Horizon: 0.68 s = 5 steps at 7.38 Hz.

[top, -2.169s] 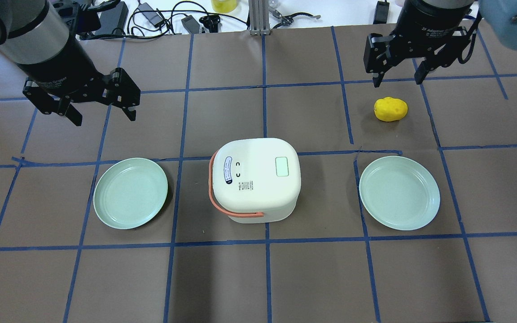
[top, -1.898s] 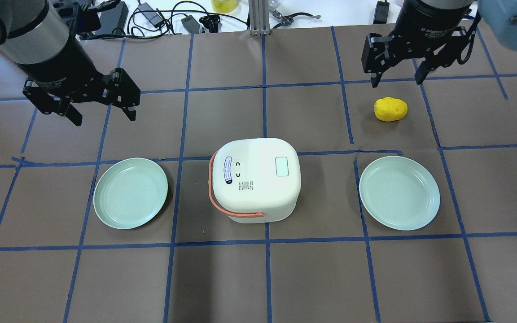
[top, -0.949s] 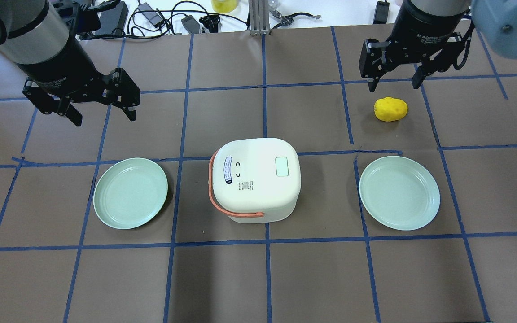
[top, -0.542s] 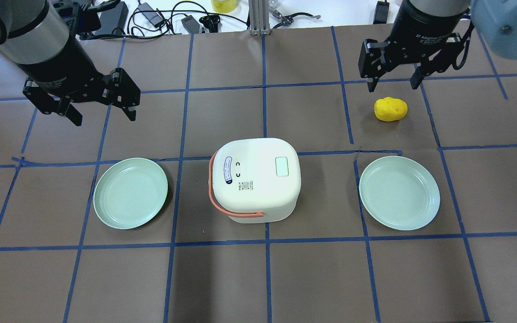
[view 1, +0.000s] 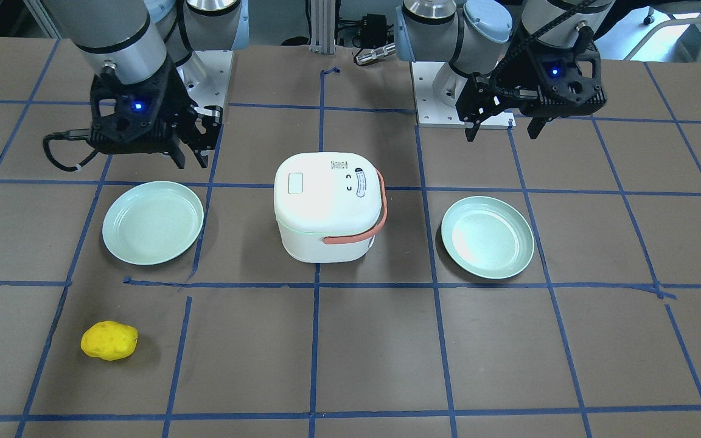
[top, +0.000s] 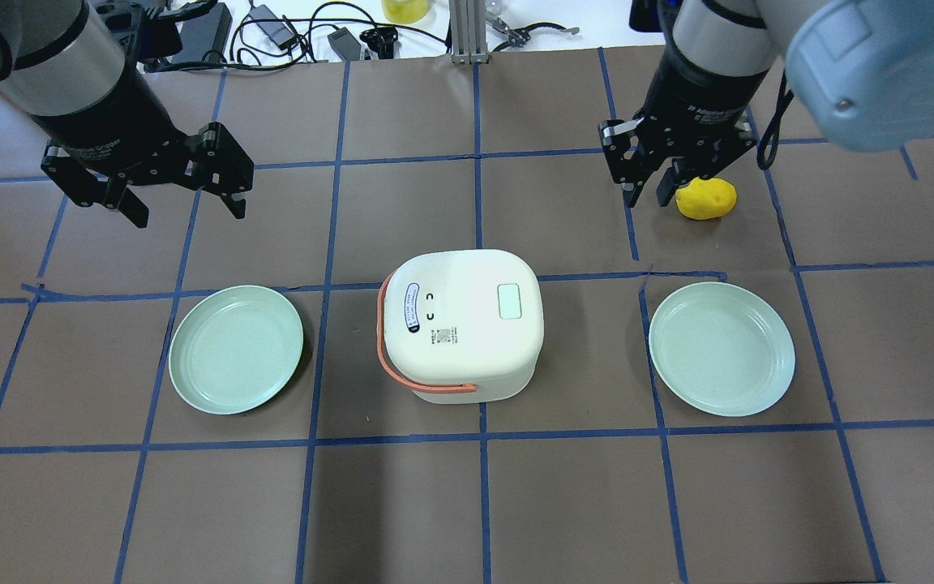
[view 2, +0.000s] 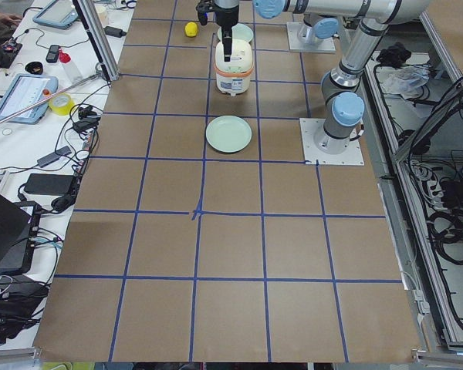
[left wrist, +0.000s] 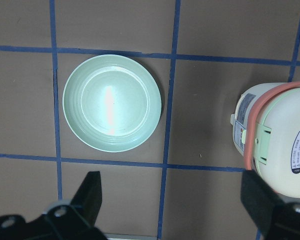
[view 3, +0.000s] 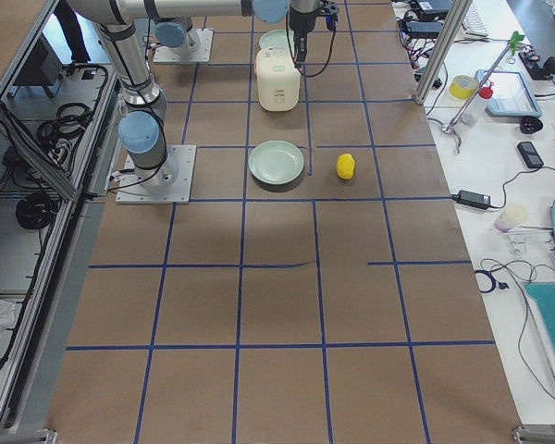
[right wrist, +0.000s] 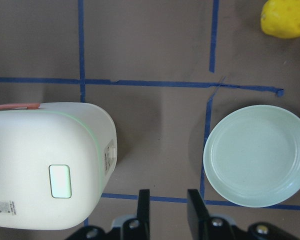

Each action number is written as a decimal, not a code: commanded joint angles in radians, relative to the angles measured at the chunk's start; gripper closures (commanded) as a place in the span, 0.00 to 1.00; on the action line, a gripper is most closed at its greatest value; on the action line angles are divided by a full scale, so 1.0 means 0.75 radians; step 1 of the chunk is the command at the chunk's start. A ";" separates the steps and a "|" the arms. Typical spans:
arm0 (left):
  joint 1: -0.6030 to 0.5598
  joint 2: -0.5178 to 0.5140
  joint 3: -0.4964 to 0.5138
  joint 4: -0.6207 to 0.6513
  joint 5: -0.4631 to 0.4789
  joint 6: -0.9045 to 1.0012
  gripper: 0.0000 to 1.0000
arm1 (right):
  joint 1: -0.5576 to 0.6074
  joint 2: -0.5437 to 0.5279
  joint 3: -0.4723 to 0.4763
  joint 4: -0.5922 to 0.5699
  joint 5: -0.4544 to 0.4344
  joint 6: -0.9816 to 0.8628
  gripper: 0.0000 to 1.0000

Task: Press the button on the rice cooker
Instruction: 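Move the right gripper over the rice cooker's green button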

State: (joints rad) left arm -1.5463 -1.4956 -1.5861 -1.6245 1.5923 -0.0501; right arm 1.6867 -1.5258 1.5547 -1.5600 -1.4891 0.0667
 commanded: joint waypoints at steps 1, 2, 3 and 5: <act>0.000 0.000 0.000 0.000 0.000 0.001 0.00 | 0.131 0.016 0.058 -0.047 -0.009 0.103 0.81; 0.000 0.000 0.000 0.000 0.000 0.001 0.00 | 0.160 0.032 0.095 -0.122 -0.009 0.144 0.82; 0.000 0.000 0.000 0.000 0.000 0.001 0.00 | 0.183 0.042 0.142 -0.218 -0.007 0.203 0.82; 0.000 0.000 0.000 0.000 0.000 0.001 0.00 | 0.238 0.069 0.187 -0.323 -0.007 0.279 0.82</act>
State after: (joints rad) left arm -1.5463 -1.4956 -1.5861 -1.6245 1.5923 -0.0497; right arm 1.8374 -1.4888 1.6720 -1.7481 -1.4942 0.2336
